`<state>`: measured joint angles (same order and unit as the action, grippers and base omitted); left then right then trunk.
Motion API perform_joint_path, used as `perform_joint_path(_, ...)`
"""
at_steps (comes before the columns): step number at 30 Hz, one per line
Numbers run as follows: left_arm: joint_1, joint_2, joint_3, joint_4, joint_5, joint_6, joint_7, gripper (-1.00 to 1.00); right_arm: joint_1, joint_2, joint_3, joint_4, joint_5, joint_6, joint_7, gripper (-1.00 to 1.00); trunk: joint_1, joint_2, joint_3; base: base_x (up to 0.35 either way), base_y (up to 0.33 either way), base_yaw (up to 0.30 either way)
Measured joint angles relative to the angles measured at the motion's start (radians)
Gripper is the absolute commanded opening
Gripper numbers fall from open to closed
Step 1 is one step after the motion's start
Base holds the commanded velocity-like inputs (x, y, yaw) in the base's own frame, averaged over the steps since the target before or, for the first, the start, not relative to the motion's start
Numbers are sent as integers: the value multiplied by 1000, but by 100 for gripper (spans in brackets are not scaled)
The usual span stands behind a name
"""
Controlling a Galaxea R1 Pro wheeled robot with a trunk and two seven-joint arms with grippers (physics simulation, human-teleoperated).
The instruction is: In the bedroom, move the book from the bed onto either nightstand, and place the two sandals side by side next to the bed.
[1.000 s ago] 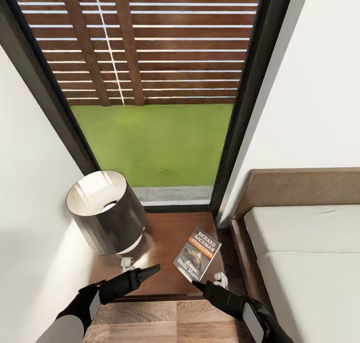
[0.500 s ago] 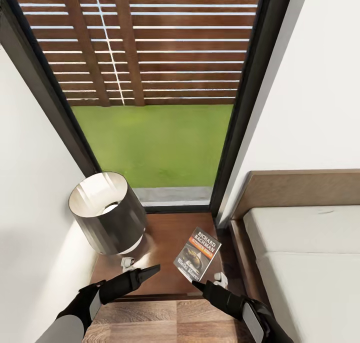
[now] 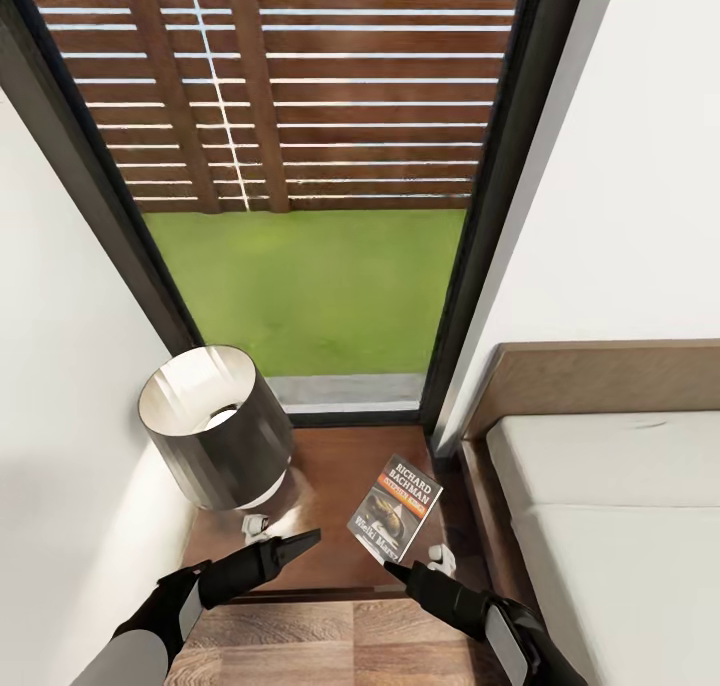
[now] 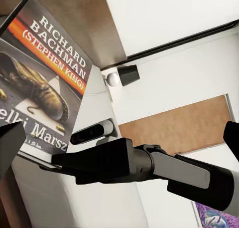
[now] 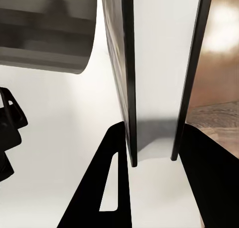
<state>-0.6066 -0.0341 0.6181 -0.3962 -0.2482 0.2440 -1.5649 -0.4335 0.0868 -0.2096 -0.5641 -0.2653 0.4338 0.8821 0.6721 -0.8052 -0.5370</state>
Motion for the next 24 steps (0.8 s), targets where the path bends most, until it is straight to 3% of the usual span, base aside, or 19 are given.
perform_joint_path(5, 0, 0, 0, 0, 0, -1, 0, 100, 0, 0, 0, 1, 0, 0, 0, -100, 0, 0, 0, 142, 0, 0)
perform_joint_path(19, 0, 0, 0, 0, 1, -1, 0, 100, 0, 0, 0, 0, 0, -9, 4, -100, 0, 0, 0, 6, 0, 0)
perform_joint_path(24, 0, 0, 0, 0, 1, -1, 0, 100, 0, 0, 0, 0, 0, -9, 4, -100, 0, 0, 0, 0, 0, 166)
